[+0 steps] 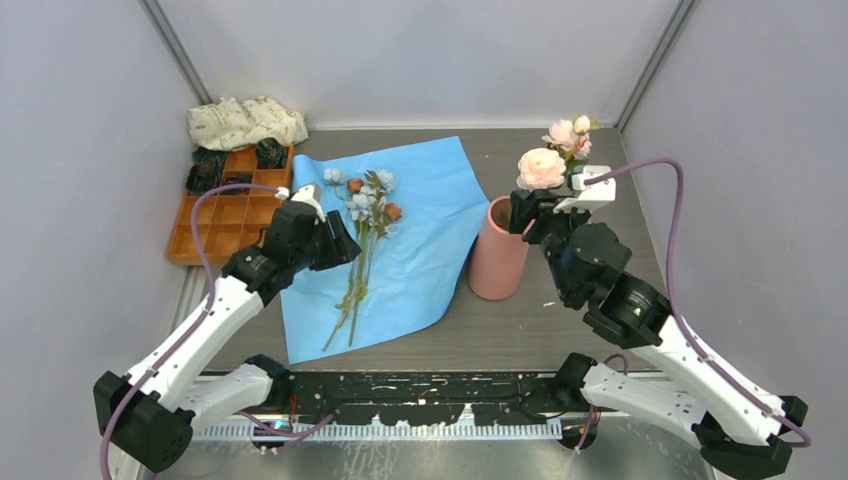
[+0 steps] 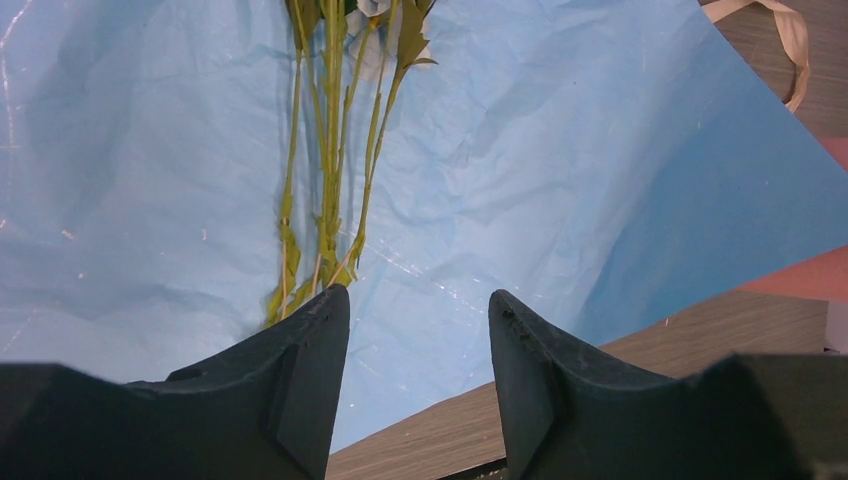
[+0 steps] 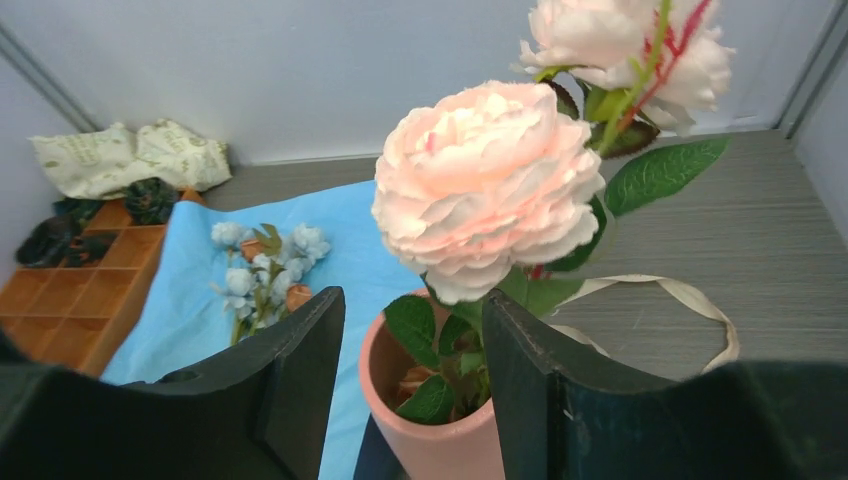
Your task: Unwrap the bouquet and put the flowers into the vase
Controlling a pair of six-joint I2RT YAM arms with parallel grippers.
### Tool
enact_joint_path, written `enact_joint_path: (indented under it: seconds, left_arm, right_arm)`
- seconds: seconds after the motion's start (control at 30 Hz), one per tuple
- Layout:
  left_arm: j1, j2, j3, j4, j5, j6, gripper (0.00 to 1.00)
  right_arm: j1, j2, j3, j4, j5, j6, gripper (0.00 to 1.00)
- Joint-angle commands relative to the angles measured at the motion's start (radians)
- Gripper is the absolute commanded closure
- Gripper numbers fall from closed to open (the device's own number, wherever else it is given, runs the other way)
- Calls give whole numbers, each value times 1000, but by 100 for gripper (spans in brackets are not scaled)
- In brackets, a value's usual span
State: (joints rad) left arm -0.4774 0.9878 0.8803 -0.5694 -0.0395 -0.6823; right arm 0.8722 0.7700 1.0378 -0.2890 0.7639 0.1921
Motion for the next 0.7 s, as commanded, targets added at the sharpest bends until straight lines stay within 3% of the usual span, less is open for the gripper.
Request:
enact_joint_path:
  seconds: [0.0,0.27,0.67]
  left_arm:
    - [2,69,7,114,27,-18,46]
    - [2,280,25,167,48,-33,49]
    - [-35,509,133,129,-90,-18,58]
  right_arm:
    - [7,-71,44,-36,-113,70,41]
    - [6,-141,135,6,-360,96,38]
    - [7,-196,60,2,-331,135,48]
